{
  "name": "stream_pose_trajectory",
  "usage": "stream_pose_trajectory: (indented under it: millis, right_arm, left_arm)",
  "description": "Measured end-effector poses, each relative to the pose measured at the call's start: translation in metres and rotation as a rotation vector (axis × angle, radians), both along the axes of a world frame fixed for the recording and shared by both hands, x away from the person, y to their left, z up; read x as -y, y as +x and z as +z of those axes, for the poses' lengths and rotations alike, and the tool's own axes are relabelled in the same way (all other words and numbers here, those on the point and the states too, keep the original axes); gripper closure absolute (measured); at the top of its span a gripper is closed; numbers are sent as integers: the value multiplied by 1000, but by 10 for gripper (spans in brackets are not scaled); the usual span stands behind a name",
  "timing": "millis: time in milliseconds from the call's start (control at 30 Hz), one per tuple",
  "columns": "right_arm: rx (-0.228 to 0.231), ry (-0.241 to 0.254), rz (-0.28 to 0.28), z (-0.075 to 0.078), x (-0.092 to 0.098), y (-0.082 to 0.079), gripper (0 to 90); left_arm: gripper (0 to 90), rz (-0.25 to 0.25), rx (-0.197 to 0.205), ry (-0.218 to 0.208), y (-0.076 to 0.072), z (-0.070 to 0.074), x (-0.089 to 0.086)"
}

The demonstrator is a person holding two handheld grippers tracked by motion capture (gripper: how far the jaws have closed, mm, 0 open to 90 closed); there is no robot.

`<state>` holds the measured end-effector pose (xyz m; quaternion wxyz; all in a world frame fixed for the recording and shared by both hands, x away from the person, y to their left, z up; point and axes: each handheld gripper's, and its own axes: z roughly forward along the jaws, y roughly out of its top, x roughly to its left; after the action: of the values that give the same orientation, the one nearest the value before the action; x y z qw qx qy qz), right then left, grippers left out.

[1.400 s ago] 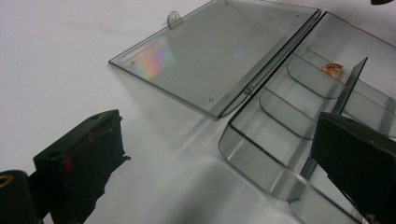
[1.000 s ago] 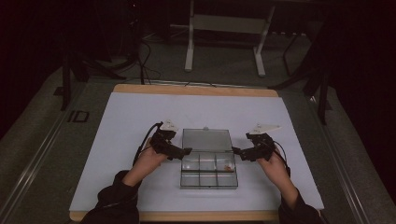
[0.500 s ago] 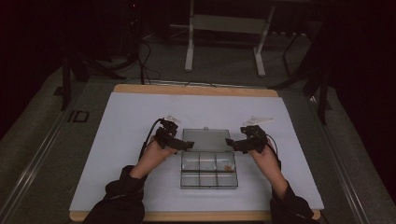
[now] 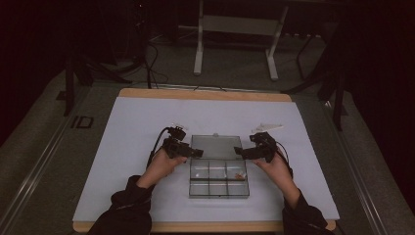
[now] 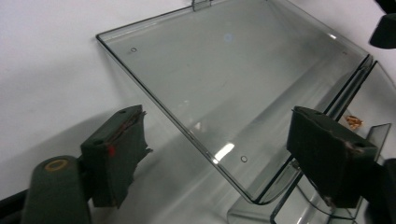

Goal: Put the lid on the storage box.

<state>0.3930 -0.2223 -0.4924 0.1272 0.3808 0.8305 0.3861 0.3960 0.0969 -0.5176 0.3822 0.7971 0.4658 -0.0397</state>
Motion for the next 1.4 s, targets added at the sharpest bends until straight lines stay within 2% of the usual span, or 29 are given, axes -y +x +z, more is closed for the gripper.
stream_pose_trajectory:
  millis: [167,267,367,433,467,533,667,733,900,967,1033,1100,1200,1400]
  right_arm:
    - [-12,2,1,-1,0,1,145]
    - [-17,-3,1,-2,0,2,148]
    - [-22,-2,0,-2,0,2,149]
    - [-24,-4,-2,-2,0,3,149]
    - [-26,-2,-2,-2,0,3,149]
    - [-30,-1,-1,-3,-1,4,149]
    - [-41,-2,5,-5,-3,5,149]
    - [-46,-4,10,-6,-4,5,149]
    - [-46,-2,16,-4,-4,4,173]
    - [-46,-6,18,-4,-4,5,173]
    - [-48,-6,21,-4,-3,5,197]
    - [-48,-5,23,-4,-3,5,198]
    - [-48,-10,19,-5,-3,5,199]
    - [-46,-10,15,-6,-3,4,217]
  left_arm:
    - [288,7,-39,-54,2,-5,-2]
    - [293,8,-38,-53,2,-5,-2]
    - [300,14,-13,-39,0,-3,-1]
    - [351,19,21,-19,-3,0,-2]
    - [408,18,35,-10,-3,1,-3]
    - [456,27,33,-21,-4,1,-5]
    - [461,45,-17,-61,-1,-2,-8]
    - [448,56,-67,-98,2,-6,-11]
    - [440,56,-152,-184,6,-14,-15]
    - [463,54,-172,-217,7,-16,-14]
    - [472,53,-181,-230,7,-17,-15]
    - [474,52,-174,-227,7,-17,-14]
    - [514,47,-131,-218,4,-13,-13]
    - [551,37,-17,-155,-5,-2,-8]
